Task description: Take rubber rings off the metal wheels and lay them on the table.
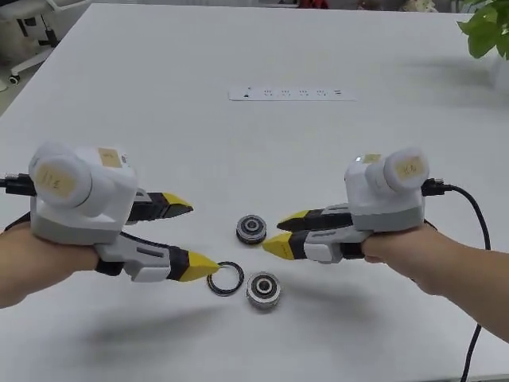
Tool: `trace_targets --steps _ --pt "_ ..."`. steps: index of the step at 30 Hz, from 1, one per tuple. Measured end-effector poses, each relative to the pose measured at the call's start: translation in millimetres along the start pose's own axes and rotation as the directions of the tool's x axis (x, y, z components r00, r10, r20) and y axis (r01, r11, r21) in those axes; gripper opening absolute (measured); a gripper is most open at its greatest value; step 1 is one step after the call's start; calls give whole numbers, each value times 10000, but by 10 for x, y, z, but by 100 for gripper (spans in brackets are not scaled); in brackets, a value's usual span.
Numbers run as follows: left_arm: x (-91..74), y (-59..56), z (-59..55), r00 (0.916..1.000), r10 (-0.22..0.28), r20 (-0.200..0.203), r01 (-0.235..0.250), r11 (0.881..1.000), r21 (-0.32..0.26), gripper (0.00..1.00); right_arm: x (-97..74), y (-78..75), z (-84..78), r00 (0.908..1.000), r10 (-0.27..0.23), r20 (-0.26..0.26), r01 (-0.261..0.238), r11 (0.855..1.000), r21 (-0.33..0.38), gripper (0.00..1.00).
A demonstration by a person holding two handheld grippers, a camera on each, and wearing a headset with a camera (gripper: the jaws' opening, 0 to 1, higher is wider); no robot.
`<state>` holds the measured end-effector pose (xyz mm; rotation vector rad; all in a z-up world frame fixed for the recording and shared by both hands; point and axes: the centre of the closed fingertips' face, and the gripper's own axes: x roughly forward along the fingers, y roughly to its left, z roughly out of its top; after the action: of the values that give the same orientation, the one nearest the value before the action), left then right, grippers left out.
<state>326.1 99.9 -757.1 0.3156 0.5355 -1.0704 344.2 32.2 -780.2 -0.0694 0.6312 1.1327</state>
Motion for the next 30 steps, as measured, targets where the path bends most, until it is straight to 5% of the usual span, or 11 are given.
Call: trace_targets --steps 30 --pt "213 113 23 9999 122 78 -120 9996 -263 50 122 -158 -86 9996 -242 -117 241 9997 -60 25"
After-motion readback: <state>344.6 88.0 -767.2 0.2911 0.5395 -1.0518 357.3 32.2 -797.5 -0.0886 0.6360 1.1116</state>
